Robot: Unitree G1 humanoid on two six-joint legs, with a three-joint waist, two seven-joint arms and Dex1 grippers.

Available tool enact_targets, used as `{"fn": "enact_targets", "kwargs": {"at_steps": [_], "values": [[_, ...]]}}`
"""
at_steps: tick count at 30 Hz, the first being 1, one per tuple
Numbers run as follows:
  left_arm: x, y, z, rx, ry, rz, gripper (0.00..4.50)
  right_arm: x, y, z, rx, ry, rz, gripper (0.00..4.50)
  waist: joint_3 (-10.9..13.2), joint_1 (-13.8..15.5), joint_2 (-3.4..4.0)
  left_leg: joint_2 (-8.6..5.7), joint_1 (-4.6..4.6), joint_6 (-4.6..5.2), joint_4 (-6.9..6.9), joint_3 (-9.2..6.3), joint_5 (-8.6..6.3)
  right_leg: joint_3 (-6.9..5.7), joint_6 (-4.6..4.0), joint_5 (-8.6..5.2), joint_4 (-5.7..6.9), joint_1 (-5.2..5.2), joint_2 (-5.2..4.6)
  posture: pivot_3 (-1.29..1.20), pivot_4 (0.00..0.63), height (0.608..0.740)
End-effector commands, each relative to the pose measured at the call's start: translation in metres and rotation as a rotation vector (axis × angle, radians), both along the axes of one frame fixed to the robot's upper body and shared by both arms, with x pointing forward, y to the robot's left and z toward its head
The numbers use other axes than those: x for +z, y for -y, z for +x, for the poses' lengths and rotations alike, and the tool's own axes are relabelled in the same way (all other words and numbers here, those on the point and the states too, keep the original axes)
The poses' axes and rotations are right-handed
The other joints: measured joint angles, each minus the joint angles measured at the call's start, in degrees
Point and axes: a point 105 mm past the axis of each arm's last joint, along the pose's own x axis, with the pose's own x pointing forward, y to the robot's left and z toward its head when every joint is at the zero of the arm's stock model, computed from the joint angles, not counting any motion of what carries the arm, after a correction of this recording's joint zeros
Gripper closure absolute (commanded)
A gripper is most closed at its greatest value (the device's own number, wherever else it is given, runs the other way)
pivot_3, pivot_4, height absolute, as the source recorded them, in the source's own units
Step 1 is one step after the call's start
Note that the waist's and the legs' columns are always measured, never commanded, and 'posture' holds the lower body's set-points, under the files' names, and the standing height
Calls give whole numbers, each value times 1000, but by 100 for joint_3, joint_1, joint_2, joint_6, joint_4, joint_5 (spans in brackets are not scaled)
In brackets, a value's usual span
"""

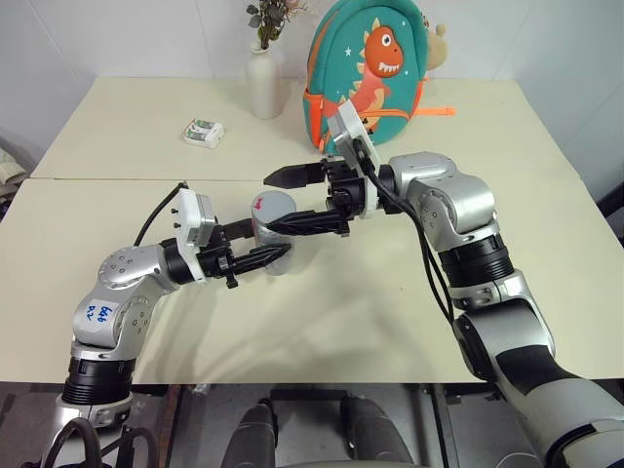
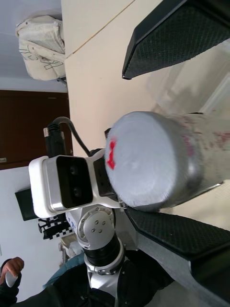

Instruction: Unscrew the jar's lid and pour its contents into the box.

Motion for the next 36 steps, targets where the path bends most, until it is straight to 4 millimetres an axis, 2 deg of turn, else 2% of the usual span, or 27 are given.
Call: {"fn": "enact_targets", "kwargs": {"at_steps": [1, 9, 16, 30, 33, 36], "values": [[13, 3, -8, -26, 66, -7, 2506, 14, 8, -1, 8, 43, 23, 49, 0, -1, 0, 0, 0, 0, 0, 0, 0, 0, 0, 0, 0, 0, 0, 0, 150, 740], [13, 4, -8, -27, 64, -13, 2506, 16, 11, -9, 68, 26, 34, 49, 0, -2, 0, 0, 0, 0, 0, 0, 0, 0, 0, 0, 0, 0, 0, 0, 150, 740], [13, 2, -8, -21, 66, -10, 2506, 18, 3, -18, 123, 19, 48, 49, 0, -2, 0, 0, 0, 0, 0, 0, 0, 0, 0, 0, 0, 0, 0, 0, 150, 740], [13, 2, -9, -16, 66, -11, 2506, 16, -12, -11, 97, 21, 59, 49, 0, -5, 0, 0, 0, 0, 0, 0, 0, 0, 0, 0, 1, 0, 0, 0, 150, 740], [14, 2, -8, -14, 67, -11, 2506, 16, -13, -11, 99, 20, 63, 651, 0, -4, 0, 0, 0, 0, 0, 0, 0, 0, 0, 0, 0, 0, 0, 0, 150, 740], [14, 1, -9, -12, 68, -12, 2506, 18, -14, -10, 93, 28, 80, 1597, 0, -11, 0, 0, 1, 0, -1, 0, 0, 0, 0, 0, 0, 0, 0, 0, 150, 740]]}}
